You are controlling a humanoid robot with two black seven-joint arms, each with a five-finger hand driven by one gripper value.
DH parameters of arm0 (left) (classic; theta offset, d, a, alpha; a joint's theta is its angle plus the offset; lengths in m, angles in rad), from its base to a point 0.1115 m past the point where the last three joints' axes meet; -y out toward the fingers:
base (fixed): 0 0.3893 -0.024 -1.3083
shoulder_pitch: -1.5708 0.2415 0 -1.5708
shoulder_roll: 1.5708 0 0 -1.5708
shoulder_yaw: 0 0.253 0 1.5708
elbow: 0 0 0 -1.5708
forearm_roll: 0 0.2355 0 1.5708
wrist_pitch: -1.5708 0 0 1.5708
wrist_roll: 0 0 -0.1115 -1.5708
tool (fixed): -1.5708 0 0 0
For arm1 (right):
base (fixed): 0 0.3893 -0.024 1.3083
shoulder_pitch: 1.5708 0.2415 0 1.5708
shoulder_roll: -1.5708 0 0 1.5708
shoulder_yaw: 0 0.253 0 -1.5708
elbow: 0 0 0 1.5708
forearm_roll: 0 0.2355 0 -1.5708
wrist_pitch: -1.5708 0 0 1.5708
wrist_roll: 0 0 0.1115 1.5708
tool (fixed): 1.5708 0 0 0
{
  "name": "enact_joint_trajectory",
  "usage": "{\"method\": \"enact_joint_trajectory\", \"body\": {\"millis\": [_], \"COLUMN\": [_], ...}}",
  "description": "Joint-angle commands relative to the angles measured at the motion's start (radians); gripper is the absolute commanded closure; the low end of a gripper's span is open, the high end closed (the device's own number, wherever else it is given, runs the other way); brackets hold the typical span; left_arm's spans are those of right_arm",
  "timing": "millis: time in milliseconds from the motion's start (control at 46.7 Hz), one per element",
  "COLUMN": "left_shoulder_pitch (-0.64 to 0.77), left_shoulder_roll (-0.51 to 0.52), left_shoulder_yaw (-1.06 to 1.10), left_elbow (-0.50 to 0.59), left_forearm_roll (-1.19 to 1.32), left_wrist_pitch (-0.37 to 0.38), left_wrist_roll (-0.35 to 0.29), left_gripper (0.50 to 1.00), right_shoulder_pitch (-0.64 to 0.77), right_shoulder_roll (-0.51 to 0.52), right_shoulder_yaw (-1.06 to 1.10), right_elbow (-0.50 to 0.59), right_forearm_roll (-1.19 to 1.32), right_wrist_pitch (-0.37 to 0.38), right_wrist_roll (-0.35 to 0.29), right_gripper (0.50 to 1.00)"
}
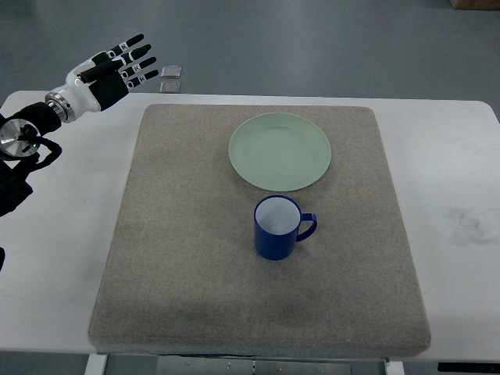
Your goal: Place cup left of plate with left hand
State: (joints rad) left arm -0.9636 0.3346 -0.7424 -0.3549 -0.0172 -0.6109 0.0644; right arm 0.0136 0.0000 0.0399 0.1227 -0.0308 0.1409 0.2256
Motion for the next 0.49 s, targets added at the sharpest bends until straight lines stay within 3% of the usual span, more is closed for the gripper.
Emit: {"method": "enact_joint_trajectory", "body": {"millis": [0,471], "left_shoulder_pitch": [0.000,-0.086], "left_shoulder_roll": [0.000,-0.029], "left_shoulder_yaw": [0.000,0.018], "left_elbow": [0.002,0.070], "left_forearm_roll": [-0.001,0.002], "left_wrist_pitch": [0.000,0.000], "left_wrist_roll": [0.000,0.003], "left_gripper": [0.504,0.504], "right_shoulder_pitch": [0.000,0.000], "right_shoulder_roll": [0.000,0.000], "right_shoulder_yaw": [0.000,0.000], "right_elbow": [0.000,0.000], "right_forearm_roll": [0.000,-0.001], "right_wrist_pitch": [0.000,0.000], "right_wrist_roll": [0.000,0.000], "right_gripper": [0.568,0.568]}}
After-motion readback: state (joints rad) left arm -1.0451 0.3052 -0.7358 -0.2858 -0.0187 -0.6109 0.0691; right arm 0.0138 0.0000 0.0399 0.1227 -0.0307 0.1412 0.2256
